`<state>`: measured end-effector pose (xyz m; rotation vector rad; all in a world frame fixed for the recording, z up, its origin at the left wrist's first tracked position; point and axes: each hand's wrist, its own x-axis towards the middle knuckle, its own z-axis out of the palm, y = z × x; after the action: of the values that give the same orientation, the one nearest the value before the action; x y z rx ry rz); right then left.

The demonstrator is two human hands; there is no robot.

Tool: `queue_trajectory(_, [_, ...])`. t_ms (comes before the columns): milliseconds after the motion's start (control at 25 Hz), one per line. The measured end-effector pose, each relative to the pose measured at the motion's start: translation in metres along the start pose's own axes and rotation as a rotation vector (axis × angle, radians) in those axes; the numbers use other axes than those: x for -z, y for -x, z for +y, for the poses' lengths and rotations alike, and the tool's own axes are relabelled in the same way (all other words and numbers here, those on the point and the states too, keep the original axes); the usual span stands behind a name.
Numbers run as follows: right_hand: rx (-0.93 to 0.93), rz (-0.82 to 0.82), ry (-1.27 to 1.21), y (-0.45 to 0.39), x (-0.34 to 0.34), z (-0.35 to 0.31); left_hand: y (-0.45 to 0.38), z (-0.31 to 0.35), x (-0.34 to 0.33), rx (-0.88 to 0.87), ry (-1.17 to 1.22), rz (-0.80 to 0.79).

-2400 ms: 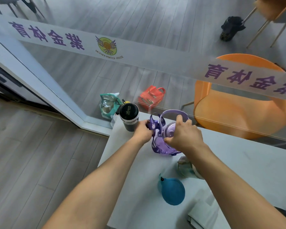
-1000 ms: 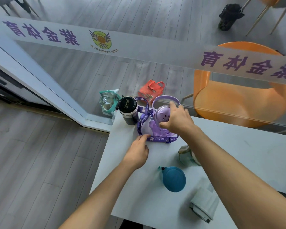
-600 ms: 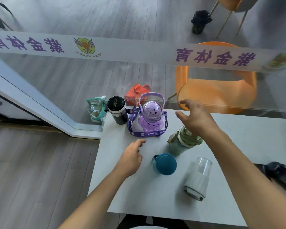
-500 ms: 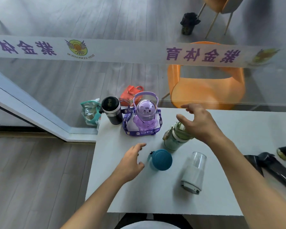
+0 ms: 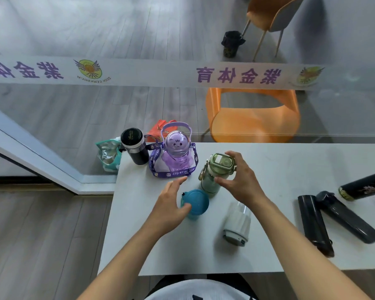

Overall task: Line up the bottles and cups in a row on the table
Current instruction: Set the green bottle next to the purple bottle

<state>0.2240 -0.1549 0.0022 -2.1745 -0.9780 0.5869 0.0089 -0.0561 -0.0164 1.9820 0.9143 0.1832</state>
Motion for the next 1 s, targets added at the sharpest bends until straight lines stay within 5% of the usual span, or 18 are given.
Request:
queue_trajectory(120, [-0.029, -0.026, -0.12, -0.003, -0.004, 0.017, -0.02, 0.034, -0.003, -0.007, -0.021, 0.092])
queue_trajectory(360, [0.035, -0.099, -0.213, -0.026, 0.005, 0.039, -0.069, 0.071, -0.03, 0.134, -0.104, -0.056])
queue_trajectory(1000, [0.229, -0.215, -0.232, -0.145, 0.034, 0.051, -0.151, 0.107, -0.049, 0.276, 0.098, 0.162])
